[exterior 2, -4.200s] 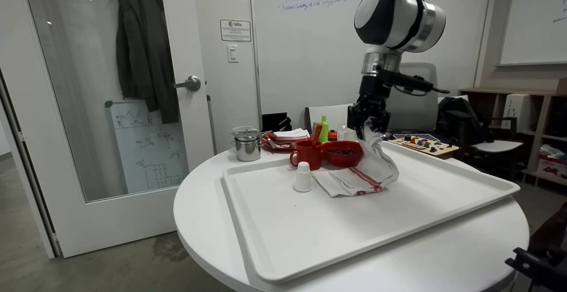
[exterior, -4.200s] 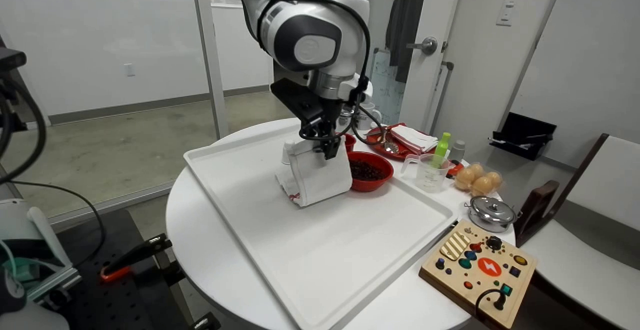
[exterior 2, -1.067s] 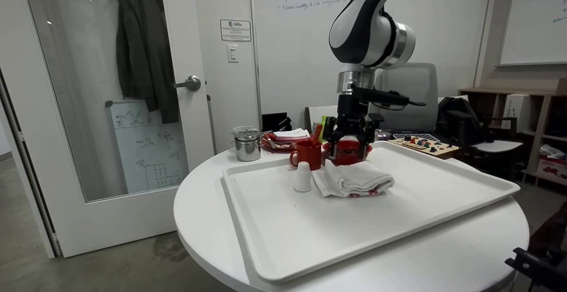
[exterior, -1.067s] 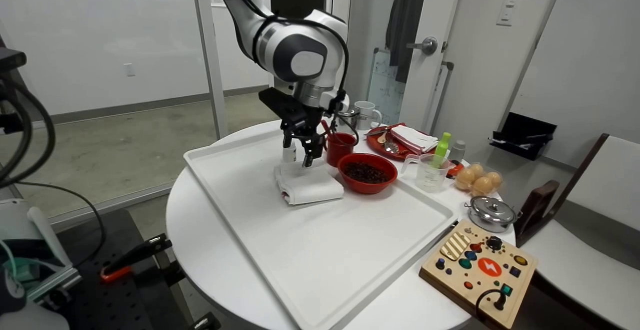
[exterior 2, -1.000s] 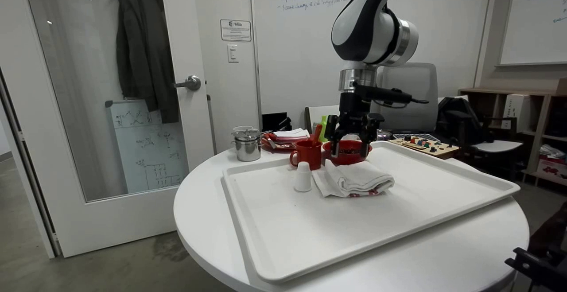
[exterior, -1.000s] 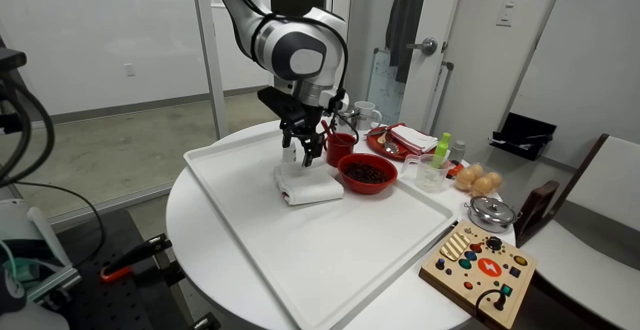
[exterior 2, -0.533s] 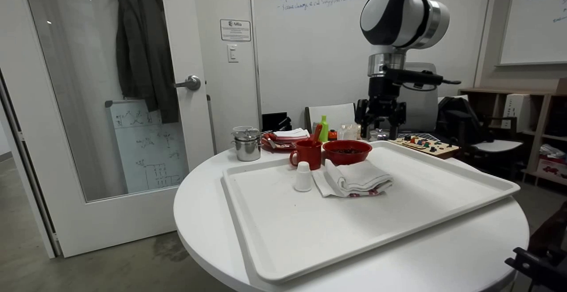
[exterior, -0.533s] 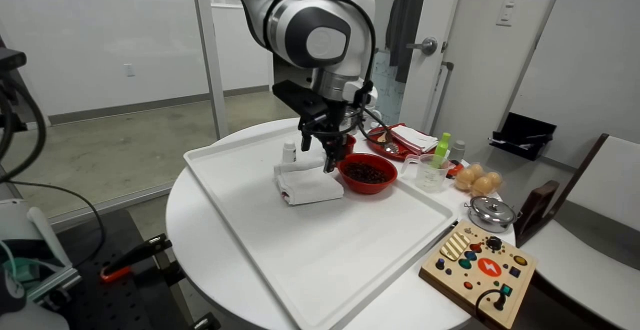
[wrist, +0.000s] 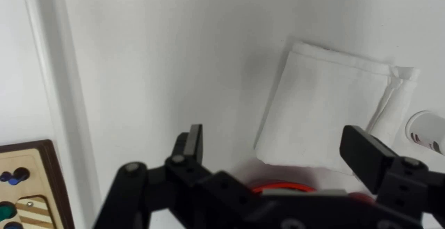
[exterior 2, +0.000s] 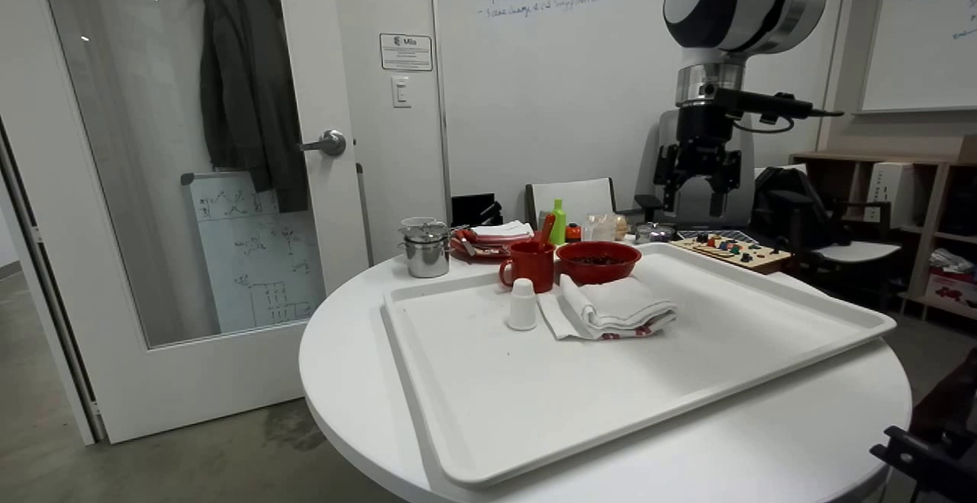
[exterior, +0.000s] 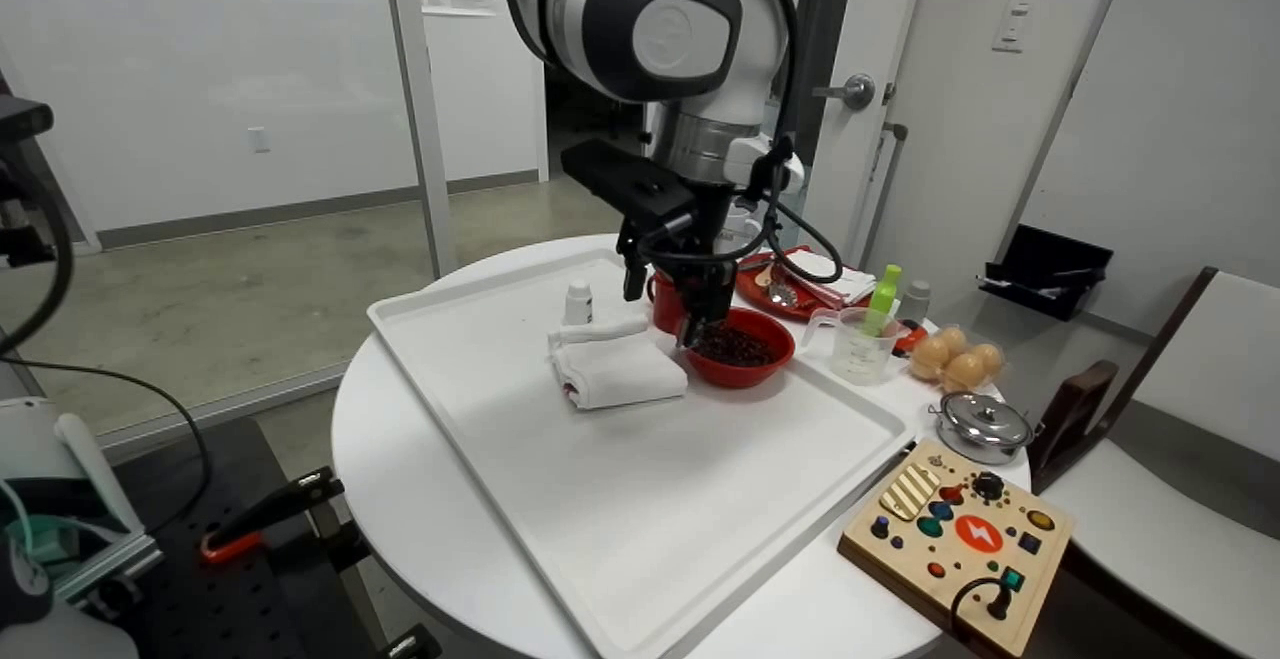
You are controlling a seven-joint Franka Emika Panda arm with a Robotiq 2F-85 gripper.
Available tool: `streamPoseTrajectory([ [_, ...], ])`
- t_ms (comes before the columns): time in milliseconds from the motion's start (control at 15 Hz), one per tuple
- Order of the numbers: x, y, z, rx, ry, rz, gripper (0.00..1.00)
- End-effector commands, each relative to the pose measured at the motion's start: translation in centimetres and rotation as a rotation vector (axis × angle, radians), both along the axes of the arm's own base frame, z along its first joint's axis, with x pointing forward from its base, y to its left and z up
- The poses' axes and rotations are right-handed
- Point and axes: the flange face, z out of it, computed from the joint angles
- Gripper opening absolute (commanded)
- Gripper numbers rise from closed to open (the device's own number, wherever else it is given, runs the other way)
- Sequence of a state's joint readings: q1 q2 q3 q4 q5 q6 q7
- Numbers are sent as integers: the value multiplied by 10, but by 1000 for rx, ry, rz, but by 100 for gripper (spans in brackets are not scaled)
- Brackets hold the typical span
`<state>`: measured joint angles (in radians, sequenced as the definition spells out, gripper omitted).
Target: Fold the white and red towel from right to left
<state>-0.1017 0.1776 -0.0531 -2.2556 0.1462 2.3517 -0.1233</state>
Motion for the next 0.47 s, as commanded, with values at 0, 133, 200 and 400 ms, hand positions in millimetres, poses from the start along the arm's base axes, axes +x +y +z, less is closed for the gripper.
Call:
streamPoseTrajectory([
  [0,-14,-19,15,3,-5,10,100],
  [133,-6,-17,8,-1,-10,-6,100],
  [200,-7,-23,10,-1,-11,-8,100],
  [400,-8,-27,10,0,-11,-12,100],
])
